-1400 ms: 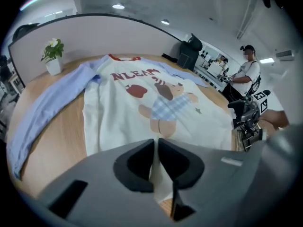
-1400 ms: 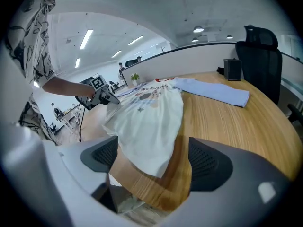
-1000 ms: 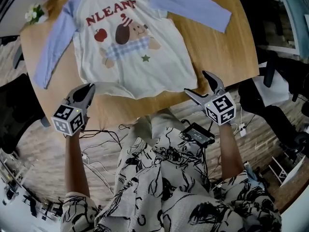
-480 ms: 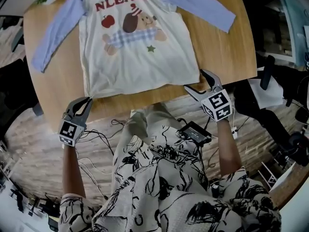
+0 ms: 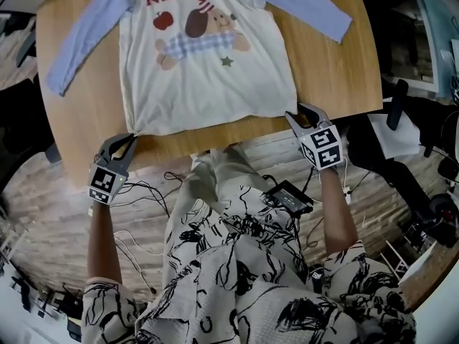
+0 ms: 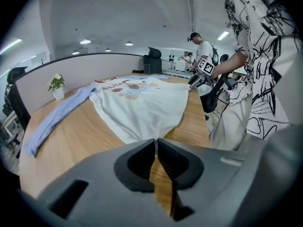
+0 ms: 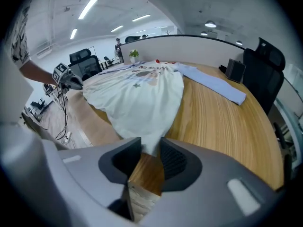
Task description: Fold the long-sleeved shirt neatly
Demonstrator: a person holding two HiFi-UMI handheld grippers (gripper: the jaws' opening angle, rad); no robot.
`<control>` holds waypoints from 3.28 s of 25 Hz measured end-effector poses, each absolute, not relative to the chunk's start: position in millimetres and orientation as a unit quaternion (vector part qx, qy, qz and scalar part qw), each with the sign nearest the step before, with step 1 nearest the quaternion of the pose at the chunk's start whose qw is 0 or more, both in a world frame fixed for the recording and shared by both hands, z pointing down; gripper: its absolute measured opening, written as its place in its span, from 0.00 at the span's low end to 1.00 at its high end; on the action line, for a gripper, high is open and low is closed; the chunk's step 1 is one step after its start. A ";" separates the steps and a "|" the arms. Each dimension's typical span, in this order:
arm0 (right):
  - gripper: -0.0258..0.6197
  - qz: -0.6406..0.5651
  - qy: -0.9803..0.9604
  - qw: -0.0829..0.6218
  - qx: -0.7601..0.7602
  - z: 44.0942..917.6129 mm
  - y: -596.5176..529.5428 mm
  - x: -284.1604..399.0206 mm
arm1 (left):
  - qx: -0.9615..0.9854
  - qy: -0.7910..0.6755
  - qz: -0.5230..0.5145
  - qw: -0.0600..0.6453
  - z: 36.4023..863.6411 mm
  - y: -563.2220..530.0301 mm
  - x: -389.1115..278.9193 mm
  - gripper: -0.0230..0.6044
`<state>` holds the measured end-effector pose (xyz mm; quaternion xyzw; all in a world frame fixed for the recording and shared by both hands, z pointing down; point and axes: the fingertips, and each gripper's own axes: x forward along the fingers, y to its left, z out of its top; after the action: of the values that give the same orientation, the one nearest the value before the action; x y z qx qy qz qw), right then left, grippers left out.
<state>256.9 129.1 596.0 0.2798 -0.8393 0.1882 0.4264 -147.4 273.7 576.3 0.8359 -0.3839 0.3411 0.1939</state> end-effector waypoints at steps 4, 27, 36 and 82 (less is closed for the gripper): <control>0.08 0.185 -0.838 0.427 0.286 590.1 123.6 260.2 | 0.835 -0.381 0.352 0.186 572.1 280.3 -147.7 0.07; 0.63 0.214 -0.893 0.349 0.186 503.9 64.1 236.5 | 0.716 -0.582 0.268 0.279 528.9 295.8 -208.7 0.59; 0.65 0.025 -0.939 0.321 0.121 381.7 -37.9 121.0 | 0.582 -0.763 0.123 0.252 438.8 273.4 -291.4 0.59; 0.33 -0.053 -0.852 0.483 -0.196 588.0 92.9 -583.0 | 0.571 -0.708 0.209 0.359 591.4 121.8 -489.3 0.10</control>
<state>-583.0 92.9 588.0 -0.1962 -0.8518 -0.0533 0.4829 -489.3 121.8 591.4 0.5713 -0.7079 0.2086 0.3591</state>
